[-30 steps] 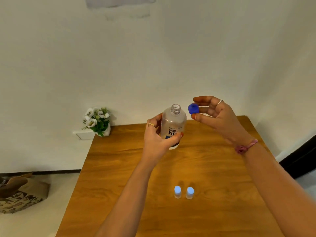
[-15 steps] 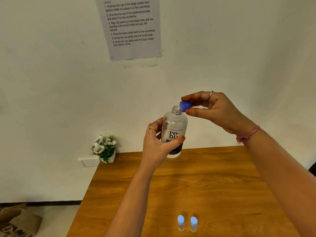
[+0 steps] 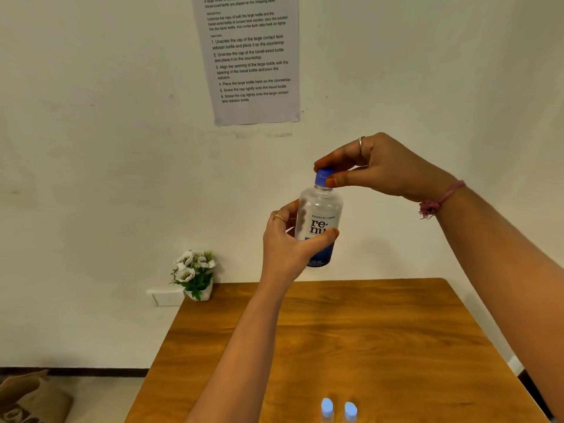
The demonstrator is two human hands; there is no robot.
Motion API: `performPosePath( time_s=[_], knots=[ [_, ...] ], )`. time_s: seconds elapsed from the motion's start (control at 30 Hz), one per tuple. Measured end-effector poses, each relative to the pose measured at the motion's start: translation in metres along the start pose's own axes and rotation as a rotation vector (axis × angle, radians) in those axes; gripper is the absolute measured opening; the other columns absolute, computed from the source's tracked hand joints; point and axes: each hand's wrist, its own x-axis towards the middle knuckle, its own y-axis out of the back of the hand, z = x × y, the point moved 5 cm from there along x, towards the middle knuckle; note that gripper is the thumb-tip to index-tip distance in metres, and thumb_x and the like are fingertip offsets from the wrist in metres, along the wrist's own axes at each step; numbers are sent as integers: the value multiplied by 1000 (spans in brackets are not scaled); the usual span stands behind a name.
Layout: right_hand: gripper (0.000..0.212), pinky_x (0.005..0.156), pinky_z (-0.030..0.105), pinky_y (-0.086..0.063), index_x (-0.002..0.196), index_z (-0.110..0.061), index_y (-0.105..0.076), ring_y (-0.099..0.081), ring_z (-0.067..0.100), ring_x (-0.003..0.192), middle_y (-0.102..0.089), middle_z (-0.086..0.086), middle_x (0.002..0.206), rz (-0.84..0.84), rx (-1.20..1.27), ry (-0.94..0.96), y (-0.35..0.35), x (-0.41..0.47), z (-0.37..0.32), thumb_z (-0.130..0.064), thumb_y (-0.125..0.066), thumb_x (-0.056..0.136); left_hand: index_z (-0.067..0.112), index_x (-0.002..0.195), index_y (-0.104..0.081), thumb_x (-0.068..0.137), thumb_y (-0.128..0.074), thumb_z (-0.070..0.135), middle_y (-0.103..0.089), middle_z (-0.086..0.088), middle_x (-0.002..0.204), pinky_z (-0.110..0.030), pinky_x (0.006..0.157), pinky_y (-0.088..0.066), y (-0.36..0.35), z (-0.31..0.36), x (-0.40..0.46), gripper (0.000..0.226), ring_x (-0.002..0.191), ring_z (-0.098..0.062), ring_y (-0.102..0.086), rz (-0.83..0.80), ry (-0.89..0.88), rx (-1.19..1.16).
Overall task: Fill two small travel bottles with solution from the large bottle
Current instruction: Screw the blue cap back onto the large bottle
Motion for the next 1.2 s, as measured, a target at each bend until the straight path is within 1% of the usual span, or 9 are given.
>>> performPosePath(
  time_s=[0.13, 0.3, 0.5, 0.6, 0.7, 0.87, 0.97, 1.03, 1.2],
  knots=[
    [31, 70, 3, -47, 102, -17, -70, -65, -8, 80, -70, -10, 91, 50, 19, -59, -4, 5, 7, -18, -78, 72, 25, 123, -48, 67, -84, 21, -55, 4, 119, 0, 57, -45, -2, -3, -1, 66, 91, 3, -55, 12, 30, -20],
    [45, 79, 13, -46, 112, -27, -64, -65, 5, 93, -67, -10, 106, -51, -74, -114, 0, 4, 6, -40, -72, 70, 24, 127, -47, 68, -83, 23, -56, 6, 119, -2, 59, -46, -2, -10, -4, 69, 95, 0, -56, -23, 57, -20],
    [35, 80, 4, -45, 118, -25, -61, -62, -3, 99, -65, -18, 106, -283, -168, -35, 5, 8, 0, -11, -62, 87, 27, 126, -47, 68, -83, 25, -56, 8, 117, -3, 62, -45, -5, -14, -3, 68, 102, -5, -55, -41, 64, 8],
    [27, 75, 2, -45, 109, -24, -68, -63, -6, 88, -69, -13, 98, -216, -248, -40, -1, 15, 7, -19, -68, 83, 25, 127, -47, 68, -83, 25, -56, 8, 117, -2, 59, -45, -6, -18, -2, 70, 99, -5, -55, -39, 76, 16],
    [22, 74, 12, -51, 99, -22, -70, -66, 1, 80, -72, -5, 92, -122, -241, -88, -6, 15, 14, -29, -73, 78, 22, 128, -47, 67, -84, 23, -56, 7, 116, -1, 58, -45, -5, -22, -3, 71, 94, -2, -56, -38, 97, 2],
    [56, 71, 20, -55, 117, -28, -59, -66, 6, 80, -66, -6, 105, -215, -189, -138, -10, 18, 13, -51, -65, 66, 24, 126, -47, 68, -83, 22, -56, 8, 116, -1, 56, -44, -3, -26, -1, 69, 91, 1, -55, -34, 105, -4],
    [42, 78, 21, -56, 122, -32, -57, -65, 4, 91, -61, -11, 116, -333, -172, -107, -11, 18, 14, -27, -67, 81, 24, 126, -48, 67, -84, 23, -57, 7, 117, -4, 61, -45, -2, -28, -1, 69, 95, -1, -56, -33, 103, 6],
    [34, 78, 16, -54, 116, -28, -63, -65, 4, 90, -66, -9, 109, -324, -199, -90, -15, 19, 18, -20, -67, 83, 24, 125, -48, 67, -84, 23, -57, 7, 117, -7, 64, -46, -3, -29, 0, 69, 97, -4, -57, -31, 101, 9],
    [36, 56, 12, -52, 99, -14, -70, -69, 7, 69, -71, -4, 75, -217, -240, -184, -28, 22, 29, -39, -74, 74, 26, 122, -47, 66, -84, 23, -56, 6, 115, -7, 63, -44, -5, -37, 0, 67, 99, -8, -55, -37, 121, 45]
  ],
)
